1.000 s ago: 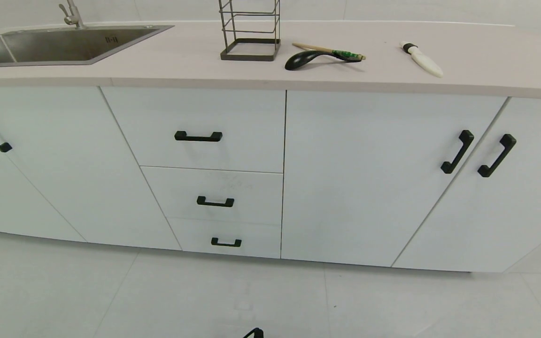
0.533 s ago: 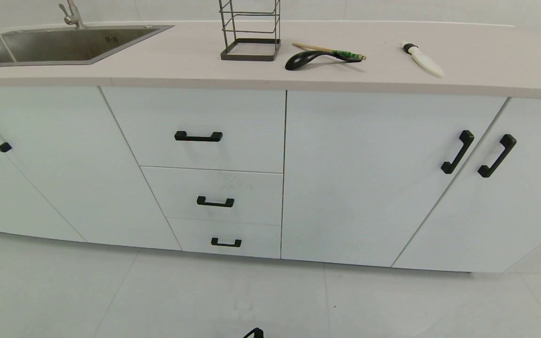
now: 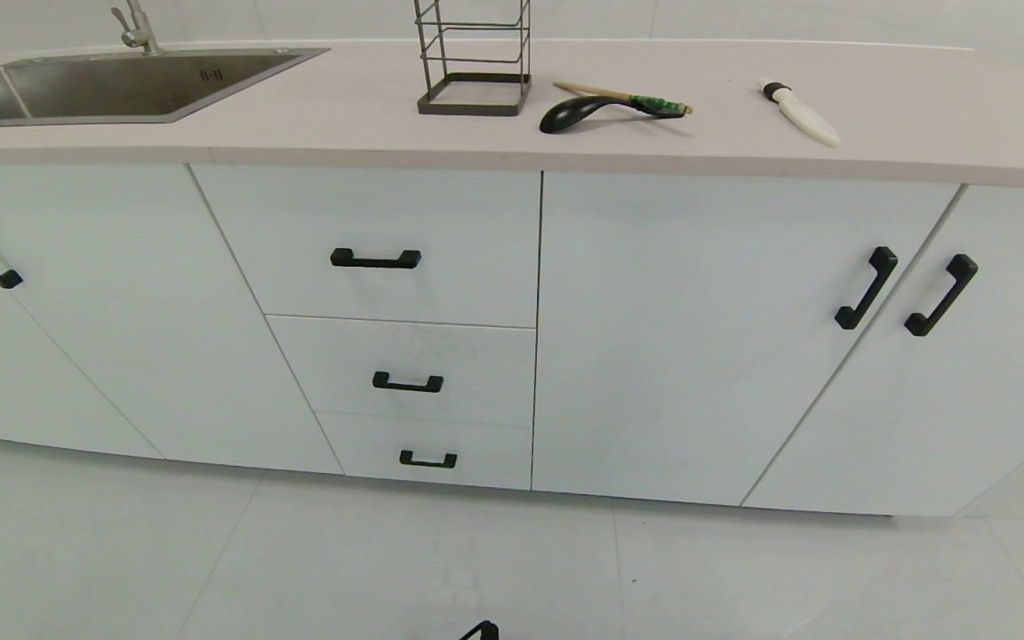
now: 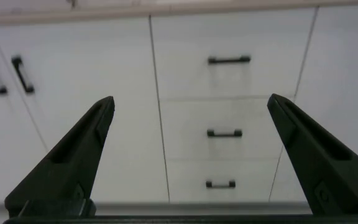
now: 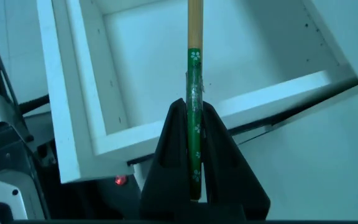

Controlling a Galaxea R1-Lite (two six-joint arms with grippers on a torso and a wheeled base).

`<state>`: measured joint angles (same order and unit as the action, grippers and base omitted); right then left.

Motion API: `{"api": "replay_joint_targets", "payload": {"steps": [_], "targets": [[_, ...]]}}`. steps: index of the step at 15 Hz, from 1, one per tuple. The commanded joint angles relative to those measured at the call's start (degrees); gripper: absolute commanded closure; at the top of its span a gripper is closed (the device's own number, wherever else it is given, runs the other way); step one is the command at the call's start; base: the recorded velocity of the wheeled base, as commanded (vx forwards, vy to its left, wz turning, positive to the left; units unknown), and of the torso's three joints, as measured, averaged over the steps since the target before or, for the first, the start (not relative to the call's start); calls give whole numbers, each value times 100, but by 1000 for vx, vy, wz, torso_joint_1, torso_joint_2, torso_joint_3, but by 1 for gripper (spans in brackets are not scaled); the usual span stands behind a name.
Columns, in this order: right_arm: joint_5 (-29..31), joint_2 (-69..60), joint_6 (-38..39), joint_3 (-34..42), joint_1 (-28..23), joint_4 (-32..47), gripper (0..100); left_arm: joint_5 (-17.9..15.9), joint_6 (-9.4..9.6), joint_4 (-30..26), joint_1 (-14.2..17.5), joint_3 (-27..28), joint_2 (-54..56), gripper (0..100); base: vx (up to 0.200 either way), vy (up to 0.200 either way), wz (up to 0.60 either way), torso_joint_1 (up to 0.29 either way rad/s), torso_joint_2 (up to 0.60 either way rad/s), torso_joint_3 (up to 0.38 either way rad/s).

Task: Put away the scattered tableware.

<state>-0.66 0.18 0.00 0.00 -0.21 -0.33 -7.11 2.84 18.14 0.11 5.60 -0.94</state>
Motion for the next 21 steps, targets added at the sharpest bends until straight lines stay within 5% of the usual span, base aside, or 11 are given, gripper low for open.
{"api": "replay_joint_targets", "payload": {"steps": [1,3,7,8,10,11,13,15,16,18,21], "targets": [[-4,8,0,0,3,-2,100,-546,85,-250,-99,759,-609,0,0,0,0,0,0,0],[-4,8,0,0,3,-2,100,-1109,463,-258,-81,1304,-1418,0,0,0,0,0,0,0],[-4,8,0,0,3,-2,100,-2198,2168,-241,-99,2174,-2850,0,0,0,0,0,0,0],[-4,8,0,0,3,-2,100,-2278,2230,-241,-99,2244,-2938,0,0,0,0,0,0,0],[-4,8,0,0,3,-2,100,-2717,3056,-311,-108,2341,-3518,0,0,0,0,0,0,0],[-4,8,0,0,3,-2,100,-2717,3179,-329,-116,2341,-3633,0,0,0,0,0,0,0],[-4,8,0,0,3,-2,100,-2682,4058,-329,-301,2481,-4643,0,0,0,0,0,0,0],[-4,8,0,0,3,-2,100,-2568,5271,-425,-995,2499,-5505,0,0,0,0,0,0,0],[-4,8,0,0,3,-2,100,-2462,5482,-689,-1180,2490,-5610,0,0,0,0,0,0,0],[-4,8,0,0,3,-2,100,-1320,5684,-1506,-2112,2517,-5856,0,0,0,0,0,0,0],[-4,8,0,0,3,-2,100,-1091,6062,-759,-2507,2473,-7271,0,0,0,0,0,0,0]]}}
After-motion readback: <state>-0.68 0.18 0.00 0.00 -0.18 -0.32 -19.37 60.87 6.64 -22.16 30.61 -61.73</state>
